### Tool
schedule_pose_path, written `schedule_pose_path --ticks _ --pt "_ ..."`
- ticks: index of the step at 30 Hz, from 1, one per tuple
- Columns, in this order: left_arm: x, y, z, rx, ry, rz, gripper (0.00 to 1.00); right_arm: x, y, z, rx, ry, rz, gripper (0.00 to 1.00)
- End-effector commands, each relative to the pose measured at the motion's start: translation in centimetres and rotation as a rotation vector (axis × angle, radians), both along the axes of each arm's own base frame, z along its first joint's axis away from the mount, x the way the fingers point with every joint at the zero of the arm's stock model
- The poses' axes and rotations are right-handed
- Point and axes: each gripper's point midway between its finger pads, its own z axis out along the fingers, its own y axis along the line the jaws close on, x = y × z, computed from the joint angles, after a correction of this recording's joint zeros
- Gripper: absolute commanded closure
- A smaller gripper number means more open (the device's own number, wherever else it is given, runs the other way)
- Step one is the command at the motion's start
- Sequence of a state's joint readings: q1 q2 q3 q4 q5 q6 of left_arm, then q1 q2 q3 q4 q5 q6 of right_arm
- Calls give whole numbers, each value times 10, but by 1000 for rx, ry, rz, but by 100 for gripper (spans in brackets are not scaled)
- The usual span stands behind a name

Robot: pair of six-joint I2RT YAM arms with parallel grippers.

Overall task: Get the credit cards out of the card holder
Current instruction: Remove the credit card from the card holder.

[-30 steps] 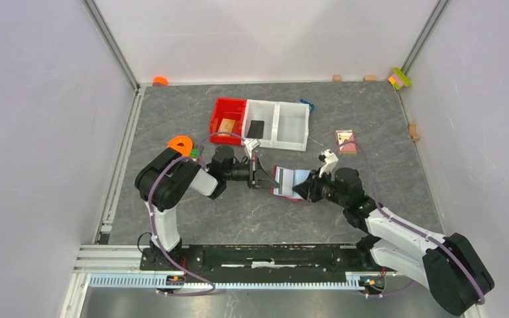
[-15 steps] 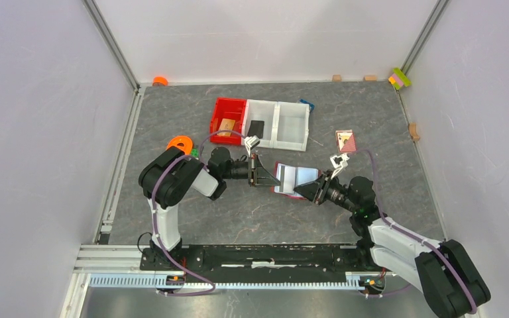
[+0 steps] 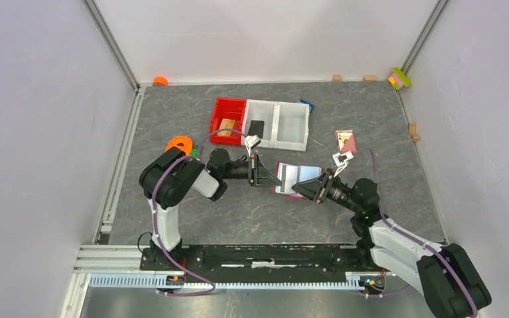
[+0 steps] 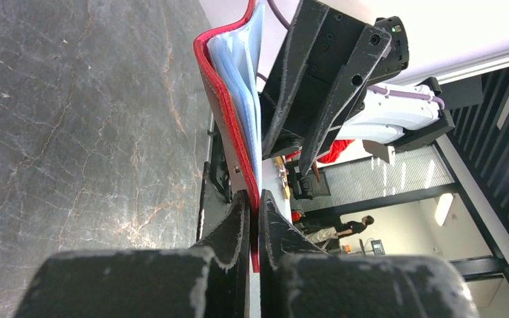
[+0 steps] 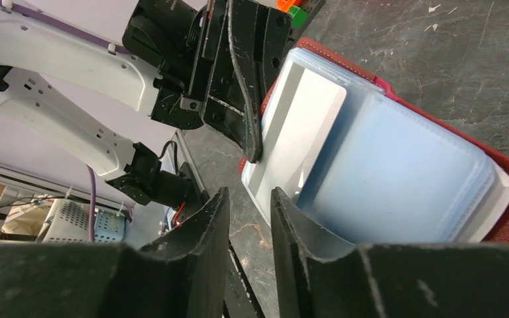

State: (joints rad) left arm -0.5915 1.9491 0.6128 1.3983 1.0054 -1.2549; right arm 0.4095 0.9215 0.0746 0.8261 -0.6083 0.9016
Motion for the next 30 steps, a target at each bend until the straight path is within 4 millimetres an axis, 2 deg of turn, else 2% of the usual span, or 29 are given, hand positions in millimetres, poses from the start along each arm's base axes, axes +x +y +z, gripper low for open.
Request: schedule_pose_path --ticks 1,4,14,23,30 --pt "-11 3 27 -83 -84 -36 98 6 -1 9 -10 -25 -17 63" --pt "-11 3 27 -83 -85 -34 98 13 -7 1 -63 -26 -69 62" --pt "-11 4 29 -85 -88 -33 98 15 -10 -3 -73 -14 -93 63" --pt "-15 2 30 -88 -91 -47 98 1 -1 28 85 -59 -20 65" --pt "-17 0 31 -90 -94 -54 98 -2 -1 36 120 -71 -11 71"
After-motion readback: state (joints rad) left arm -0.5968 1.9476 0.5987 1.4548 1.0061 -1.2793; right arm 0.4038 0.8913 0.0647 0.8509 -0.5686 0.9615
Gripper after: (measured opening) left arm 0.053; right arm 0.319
